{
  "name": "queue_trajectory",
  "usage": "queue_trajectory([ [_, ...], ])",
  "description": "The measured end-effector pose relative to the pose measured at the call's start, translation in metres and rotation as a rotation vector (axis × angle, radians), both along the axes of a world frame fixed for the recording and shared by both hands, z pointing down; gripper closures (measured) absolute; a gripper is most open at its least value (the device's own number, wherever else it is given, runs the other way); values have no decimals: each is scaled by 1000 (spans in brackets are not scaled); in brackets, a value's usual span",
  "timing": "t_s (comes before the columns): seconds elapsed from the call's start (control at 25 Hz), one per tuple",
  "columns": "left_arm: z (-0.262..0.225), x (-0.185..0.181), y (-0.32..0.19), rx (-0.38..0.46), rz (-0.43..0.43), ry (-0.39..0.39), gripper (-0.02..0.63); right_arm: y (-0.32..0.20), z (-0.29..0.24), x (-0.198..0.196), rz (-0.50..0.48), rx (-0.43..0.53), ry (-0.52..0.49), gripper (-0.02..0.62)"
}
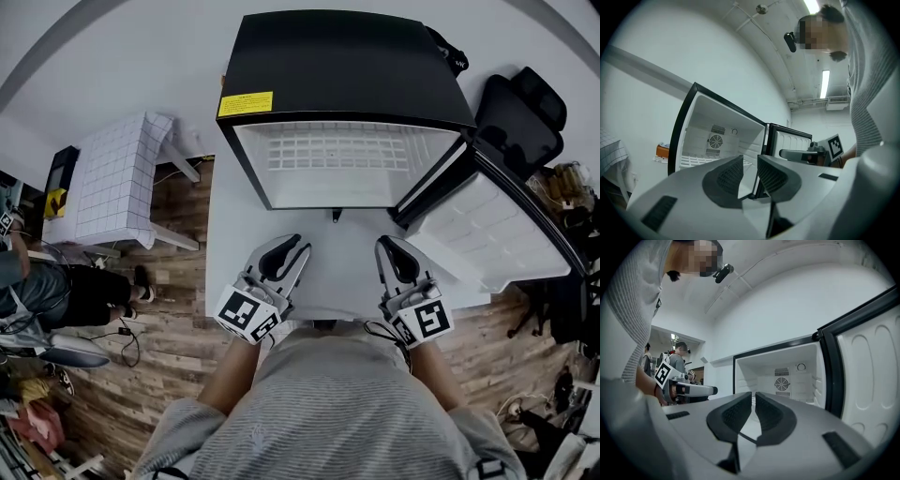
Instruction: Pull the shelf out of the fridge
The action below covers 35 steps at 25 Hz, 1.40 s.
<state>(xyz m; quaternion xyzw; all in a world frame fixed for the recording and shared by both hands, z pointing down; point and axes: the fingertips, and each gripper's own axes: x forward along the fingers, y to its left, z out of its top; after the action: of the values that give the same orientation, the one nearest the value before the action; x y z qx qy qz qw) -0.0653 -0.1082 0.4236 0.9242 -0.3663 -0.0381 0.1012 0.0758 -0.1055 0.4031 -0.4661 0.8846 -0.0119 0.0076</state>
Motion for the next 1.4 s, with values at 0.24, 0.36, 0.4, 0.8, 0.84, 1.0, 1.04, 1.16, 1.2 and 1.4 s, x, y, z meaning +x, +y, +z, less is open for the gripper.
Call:
queue_trajectory([
  [0.24,-6,-1,-17,28,-19,-5,518,-18,3,-5,-19,-1,13,580],
  [0.36,-4,1,-22,22,-19,4,518,-26,6,-7,-24,-15,4,575],
  [0.4,-3,2,-23,19,-19,6,518,-28,7,-8,-27,-22,2,558],
  [0.8,0,11,-32,18,-20,-11,500,-38,19,-12,-31,-54,6,509],
  [0.84,-1,12,-33,19,-19,-12,495,-39,19,-13,-32,-53,7,509],
  [1.0,-1,18,-34,19,-9,-15,471,-41,20,-15,-36,-55,7,499],
  [1.04,0,19,-35,18,-7,-15,470,-42,20,-15,-36,-56,6,499],
  [1.16,1,23,-37,12,-3,-17,466,-44,22,-14,-34,-64,2,489],
  [1.2,3,24,-38,8,-1,-21,465,-45,23,-14,-32,-68,-1,488],
  [1.4,9,27,-43,-9,-4,-31,429,-51,30,-13,-25,-89,-20,457],
])
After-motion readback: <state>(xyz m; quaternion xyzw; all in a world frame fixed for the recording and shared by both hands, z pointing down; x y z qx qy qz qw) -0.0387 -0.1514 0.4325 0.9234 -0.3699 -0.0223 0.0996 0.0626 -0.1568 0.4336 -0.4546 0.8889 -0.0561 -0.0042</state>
